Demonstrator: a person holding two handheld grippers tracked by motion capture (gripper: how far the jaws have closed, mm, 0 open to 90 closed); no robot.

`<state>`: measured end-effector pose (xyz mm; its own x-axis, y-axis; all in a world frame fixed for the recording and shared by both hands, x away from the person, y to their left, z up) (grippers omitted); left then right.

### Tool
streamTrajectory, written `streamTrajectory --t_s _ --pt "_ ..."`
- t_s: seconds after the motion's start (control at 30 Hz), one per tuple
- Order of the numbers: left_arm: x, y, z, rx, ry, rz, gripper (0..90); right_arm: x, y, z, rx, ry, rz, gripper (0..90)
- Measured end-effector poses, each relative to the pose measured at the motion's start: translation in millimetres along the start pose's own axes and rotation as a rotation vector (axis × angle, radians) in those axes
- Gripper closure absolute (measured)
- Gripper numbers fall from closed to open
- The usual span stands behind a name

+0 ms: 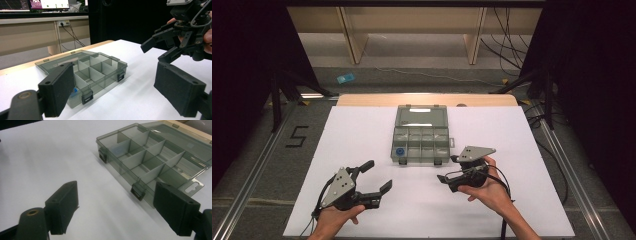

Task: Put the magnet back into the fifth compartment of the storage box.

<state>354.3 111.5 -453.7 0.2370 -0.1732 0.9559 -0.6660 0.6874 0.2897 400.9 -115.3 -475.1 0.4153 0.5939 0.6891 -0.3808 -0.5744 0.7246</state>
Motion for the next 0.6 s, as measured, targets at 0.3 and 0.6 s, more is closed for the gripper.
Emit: streamTrajectory --t_s 0.3,0.6 --pt "-0.1 -0.5 0.1 0.001 0.0 -0.001 15.9 -3.3 9.4 -0.5 -0.005 -0.042 0.059 20.1" --pt "-0.2 -0.2 0.1 0.0 0.0 -0.001 15.9 -7.5 17.3 -1.7 -0.022 -0.069 0.104 19.5"
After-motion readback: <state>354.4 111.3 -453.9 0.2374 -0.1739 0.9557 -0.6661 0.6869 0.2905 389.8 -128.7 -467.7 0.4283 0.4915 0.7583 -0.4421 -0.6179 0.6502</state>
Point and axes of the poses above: each handheld gripper's, and its own axes: y roughly backward along the jaws, x roughly out of its top, z roughly to its right, the point moved 9 cm from there along -y, roughly forward along the jaws, and after that the axes turned 10 degrees about -z, right-handed, at the moved point
